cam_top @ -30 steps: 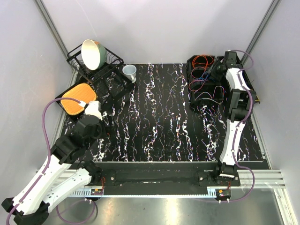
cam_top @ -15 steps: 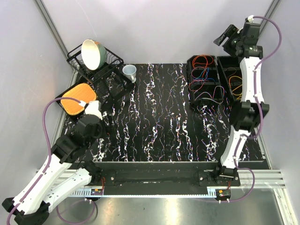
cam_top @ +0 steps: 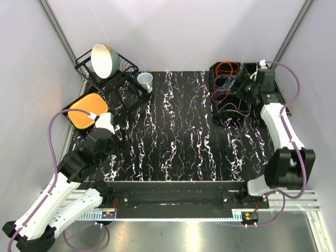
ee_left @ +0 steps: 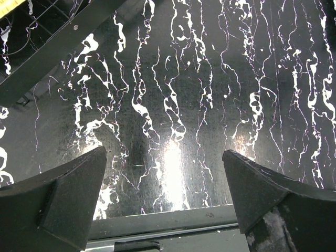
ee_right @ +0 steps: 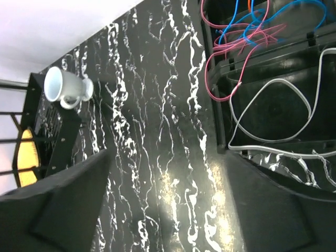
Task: Untangle the cables
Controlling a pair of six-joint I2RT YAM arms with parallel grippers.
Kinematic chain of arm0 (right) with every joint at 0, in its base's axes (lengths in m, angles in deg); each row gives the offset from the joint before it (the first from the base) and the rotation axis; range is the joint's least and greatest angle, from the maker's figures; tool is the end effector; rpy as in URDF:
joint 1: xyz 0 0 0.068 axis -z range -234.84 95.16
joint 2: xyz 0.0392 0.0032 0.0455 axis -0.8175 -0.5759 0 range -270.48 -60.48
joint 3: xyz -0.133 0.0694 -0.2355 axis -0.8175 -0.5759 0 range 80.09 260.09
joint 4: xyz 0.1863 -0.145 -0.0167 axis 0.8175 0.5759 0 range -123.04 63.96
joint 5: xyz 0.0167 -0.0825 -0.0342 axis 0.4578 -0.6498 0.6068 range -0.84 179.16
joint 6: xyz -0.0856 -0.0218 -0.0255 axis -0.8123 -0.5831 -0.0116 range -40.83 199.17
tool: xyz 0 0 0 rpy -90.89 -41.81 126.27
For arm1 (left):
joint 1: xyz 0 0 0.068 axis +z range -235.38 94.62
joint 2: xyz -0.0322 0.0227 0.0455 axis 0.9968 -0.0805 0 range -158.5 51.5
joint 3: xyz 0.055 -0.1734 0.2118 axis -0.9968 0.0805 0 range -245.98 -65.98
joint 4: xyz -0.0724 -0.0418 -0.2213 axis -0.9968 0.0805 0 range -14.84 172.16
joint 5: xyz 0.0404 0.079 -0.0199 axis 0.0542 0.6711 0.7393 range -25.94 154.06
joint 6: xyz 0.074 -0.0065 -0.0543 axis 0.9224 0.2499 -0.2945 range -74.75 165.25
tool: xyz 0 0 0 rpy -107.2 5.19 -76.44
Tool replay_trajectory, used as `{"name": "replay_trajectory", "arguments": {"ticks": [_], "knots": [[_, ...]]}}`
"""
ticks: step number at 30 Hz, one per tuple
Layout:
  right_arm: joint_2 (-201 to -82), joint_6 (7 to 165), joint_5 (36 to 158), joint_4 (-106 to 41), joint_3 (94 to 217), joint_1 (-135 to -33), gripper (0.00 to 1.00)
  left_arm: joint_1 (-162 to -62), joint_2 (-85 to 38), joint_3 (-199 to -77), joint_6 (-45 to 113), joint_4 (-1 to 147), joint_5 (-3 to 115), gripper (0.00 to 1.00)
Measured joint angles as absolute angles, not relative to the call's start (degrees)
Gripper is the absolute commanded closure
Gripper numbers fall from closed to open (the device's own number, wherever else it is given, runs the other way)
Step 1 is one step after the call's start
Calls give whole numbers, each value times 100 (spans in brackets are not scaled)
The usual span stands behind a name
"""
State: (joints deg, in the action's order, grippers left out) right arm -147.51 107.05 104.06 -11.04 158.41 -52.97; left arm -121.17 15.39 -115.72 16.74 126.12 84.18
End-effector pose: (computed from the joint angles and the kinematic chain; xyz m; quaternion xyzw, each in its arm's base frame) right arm 0.3635 0.0094 0.3316 0.1592 0.8493 0.2201 0.4526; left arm 0.1140 -0.0470 0.2908 -0.0213 0.8856 -0.0999 0.4531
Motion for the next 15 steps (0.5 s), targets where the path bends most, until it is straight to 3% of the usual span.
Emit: {"name": "replay_trajectory", "arguments": {"ticks": [15], "knots": [[-12469,10038,9722,-3685,12477,-5336,0,-12006,225,-11497,1560,12214,9452,1]]}}
